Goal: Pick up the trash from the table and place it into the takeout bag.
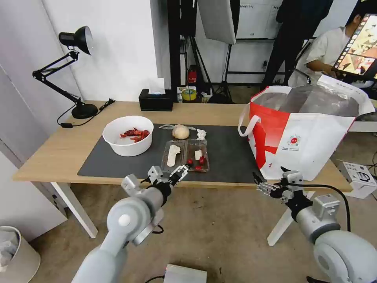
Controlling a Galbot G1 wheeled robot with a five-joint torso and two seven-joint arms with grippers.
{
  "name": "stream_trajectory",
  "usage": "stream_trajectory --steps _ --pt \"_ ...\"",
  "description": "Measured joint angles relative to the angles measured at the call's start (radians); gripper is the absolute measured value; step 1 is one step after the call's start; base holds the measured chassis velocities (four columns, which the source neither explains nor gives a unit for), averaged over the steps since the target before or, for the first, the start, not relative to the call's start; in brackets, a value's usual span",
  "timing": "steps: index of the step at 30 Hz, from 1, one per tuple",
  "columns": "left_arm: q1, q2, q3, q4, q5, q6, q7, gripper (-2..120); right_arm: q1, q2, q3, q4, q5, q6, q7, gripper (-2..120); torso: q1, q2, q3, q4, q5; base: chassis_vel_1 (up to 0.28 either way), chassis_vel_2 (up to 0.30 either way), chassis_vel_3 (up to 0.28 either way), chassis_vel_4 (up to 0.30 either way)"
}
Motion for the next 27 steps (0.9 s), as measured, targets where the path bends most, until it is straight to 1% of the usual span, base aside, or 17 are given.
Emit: stream_trajectory --steps 9,17,19,20,24,27 --pt "-0.035 0.0 0.019 0.049 0.019 -0.023 -0.006 100 0.002 0.01 0.0 -0.014 -0.011 0.005 0.0 100 0.0 0.0 0.0 0.0 -0.0001 0.0 0.0 0.0 0.0" --pt "-0.055 0.001 0.021 0.064 0.008 -0.035 -0.012 100 0.004 0.017 -0.001 -0.019 -0.017 0.007 0.001 100 0.0 0.0 0.0 0.0001 -0.0001 0.0 0.0 0.0 0.0" --pt "-0.053 0.002 0.019 0.049 -0.011 -0.034 -0.019 100 0.005 0.017 -0.001 -0.02 -0.018 0.007 0.004 100 0.0 0.0 0.0 0.0001 -0.0002 0.0 0.0 0.0 0.0" --pt "-0.042 0.005 0.008 0.026 -0.025 -0.025 -0.028 100 0.006 0.016 0.002 -0.02 -0.018 0.007 0.006 100 0.0 0.0 0.0 0.0001 -0.0001 0.0 0.0 0.0 0.0" --pt "-0.018 0.013 -0.005 0.002 -0.03 -0.015 -0.032 100 0.004 0.016 0.003 -0.02 -0.018 0.007 0.007 100 0.0 0.0 0.0 0.0002 -0.0001 0.0 0.0 0.0 0.0" --pt "0.0 0.018 -0.031 -0.013 -0.031 -0.021 -0.032 100 0.001 0.018 0.004 -0.019 -0.018 0.007 0.008 100 0.0 0.0 0.0 0.0003 -0.0002 0.0 0.0 0.0 0.0"
